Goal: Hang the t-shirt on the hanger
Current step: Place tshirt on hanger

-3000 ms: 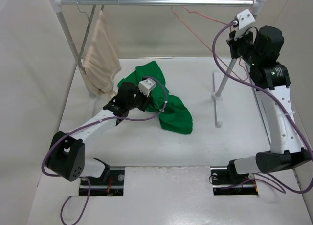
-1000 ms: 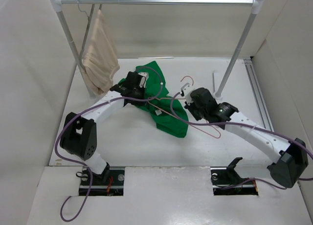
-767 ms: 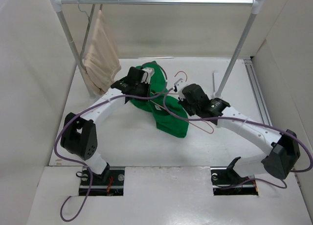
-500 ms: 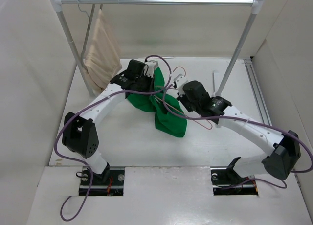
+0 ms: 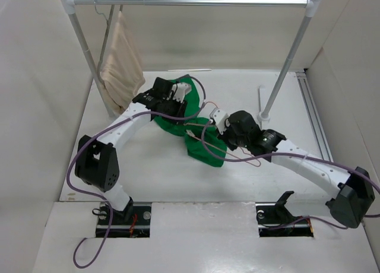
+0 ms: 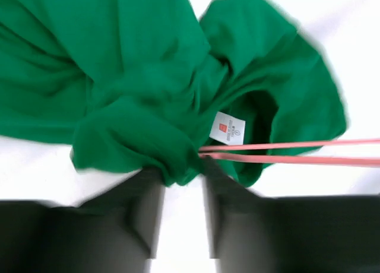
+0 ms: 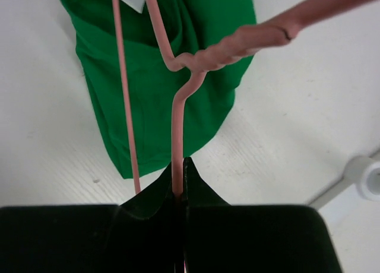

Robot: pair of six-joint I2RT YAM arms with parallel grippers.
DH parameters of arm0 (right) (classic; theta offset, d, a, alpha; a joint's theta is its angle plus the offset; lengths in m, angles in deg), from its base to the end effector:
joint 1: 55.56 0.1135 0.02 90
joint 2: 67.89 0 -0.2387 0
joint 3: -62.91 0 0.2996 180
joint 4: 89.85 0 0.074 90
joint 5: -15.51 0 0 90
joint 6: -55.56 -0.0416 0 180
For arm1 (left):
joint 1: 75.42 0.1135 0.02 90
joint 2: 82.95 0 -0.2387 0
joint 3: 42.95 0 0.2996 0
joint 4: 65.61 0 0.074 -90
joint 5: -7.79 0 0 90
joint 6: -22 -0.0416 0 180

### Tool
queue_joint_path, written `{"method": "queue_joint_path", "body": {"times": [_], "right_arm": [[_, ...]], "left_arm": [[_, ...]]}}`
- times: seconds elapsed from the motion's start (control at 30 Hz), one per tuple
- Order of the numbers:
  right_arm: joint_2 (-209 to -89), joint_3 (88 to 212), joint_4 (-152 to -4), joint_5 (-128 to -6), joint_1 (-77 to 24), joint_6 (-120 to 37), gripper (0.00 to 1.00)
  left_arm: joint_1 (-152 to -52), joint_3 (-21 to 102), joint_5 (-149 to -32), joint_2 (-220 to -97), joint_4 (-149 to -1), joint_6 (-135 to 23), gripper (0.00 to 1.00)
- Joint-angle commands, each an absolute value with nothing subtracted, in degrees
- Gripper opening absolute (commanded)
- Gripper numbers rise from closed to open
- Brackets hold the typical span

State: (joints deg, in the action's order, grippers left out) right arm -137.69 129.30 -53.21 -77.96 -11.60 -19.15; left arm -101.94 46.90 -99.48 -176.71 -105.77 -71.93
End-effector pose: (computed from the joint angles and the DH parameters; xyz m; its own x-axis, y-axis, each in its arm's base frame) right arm 0.2357 0.2238 0.2454 -0.2729 -0.6288 -0.7281 -0.7583 0.6063 -0.2394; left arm 0.3670 -0.1969 0.2522 -0.5786 0.3619 -0.7310 0.6584 0.7361 -0.1568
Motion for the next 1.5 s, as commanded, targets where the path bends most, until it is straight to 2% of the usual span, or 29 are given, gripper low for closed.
{"method": "queue_joint_path", "body": {"times": [0.0,0.1,0.23,0.3,0.33,0.4,0.43,0.47,0.5,0.63,0.7,0.8,0.97,1.1,1.27,1.3,1.33,1.4,1.43,1.47], "right_arm": [[-141.09,128.7,-56.32,-72.29,-10.83,-18.62,0.0],[-145.4,129.22,-55.79,-73.0,-10.83,-17.3,0.0],[-146.11,129.75,-55.79,-75.45,-10.3,-16.78,0.0],[-145.06,129.22,-55.79,-77.47,-9.69,-16.78,0.0],[-145.06,128.7,-56.31,-77.48,-9.16,-16.78,0.0],[-143.83,127.48,-56.84,-78.27,-8.55,-16.78,0.0],[-143.13,126.6,-57.54,-78.27,-8.54,-16.78,0.0],[-143.12,126.59,-57.55,-78.27,-8.02,-16.78,0.0],[-142.6,125.98,-57.55,-79.05,-8.02,-17.3,0.0],[-141.54,125.44,-57.55,-80.56,-8.02,-17.3,0.0],[-141.02,125.44,-57.55,-81.08,-8.02,-17.3,0.0],[-141.02,125.44,-57.55,-81.08,-8.02,-17.3,0.0],[-141.02,125.44,-58.08,-81.08,-8.02,-16.78,0.0],[-140.49,125.44,-58.69,-81.61,-8.02,-16.78,0.0],[-140.49,125.44,-58.69,-82.22,-8.02,-17.3,0.0],[-140.49,125.44,-58.69,-82.23,-8.02,-17.3,0.0],[-140.49,125.44,-58.69,-82.23,-8.02,-17.3,0.0],[-140.49,125.44,-59.3,-82.23,-8.02,-16.61,0.0],[-140.49,125.44,-59.31,-81.62,-8.02,-15.73,0.0],[-140.49,126.05,-59.31,-81.61,-8.02,-15.2,0.0]], "left_arm": [[-101.61,41.4,-103.03,-171.64,-106.43,-82.57,0.41],[-100.74,38.13,-104.17,-167.43,-107.66,-91.1,0.61],[-94.86,39.25,-111.81,-162.94,-109.69,-94.99,0.71],[-93.09,40.58,-111.4,-162.93,-109.69,-94.29,0.71],[-93.09,40.58,-109.65,-162.93,-108.9,-92.98,0.7],[-94.66,41.9,-105.52,-166.61,-108.28,-90.68,0.61],[-94.67,42.86,-103.06,-169.84,-110.37,-90.68,0.52],[-95.54,42.87,-102.51,-171.1,-110.39,-90.68,0.52],[-95.55,42.87,-102.51,-171.98,-112.04,-93.29,0.45],[-95.55,34.8,-100.58,-169.71,-109.26,-101.37,0.34],[-95.55,30.57,-98.82,-168.21,-107.58,-104.03,0.34],[-96.07,29.34,-96.01,-168.82,-104.95,-104.65,0.43],[-96.87,30.56,-94.52,-174.79,-102.23,-103.6,0.43],[-97.48,28.11,-90.21,-175.94,-98.88,-101.58,0.39],[-98.01,26.0,-91.7,-176.56,-98.88,-103.34,0.39],[-98.01,25.3,-91.7,-176.56,-98.88,-103.34,0.37],[-98.01,25.29,-91.09,-176.56,-98.35,-102.81,0.22],[-98.01,25.81,-91.08,-176.56,-98.35,-102.2,0.06],[-98.01,26.51,-91.08,-176.56,-99.57,-101.58,0.0],[-98.01,27.48,-91.87,-176.56,-100.36,-101.58,0.0]]}}
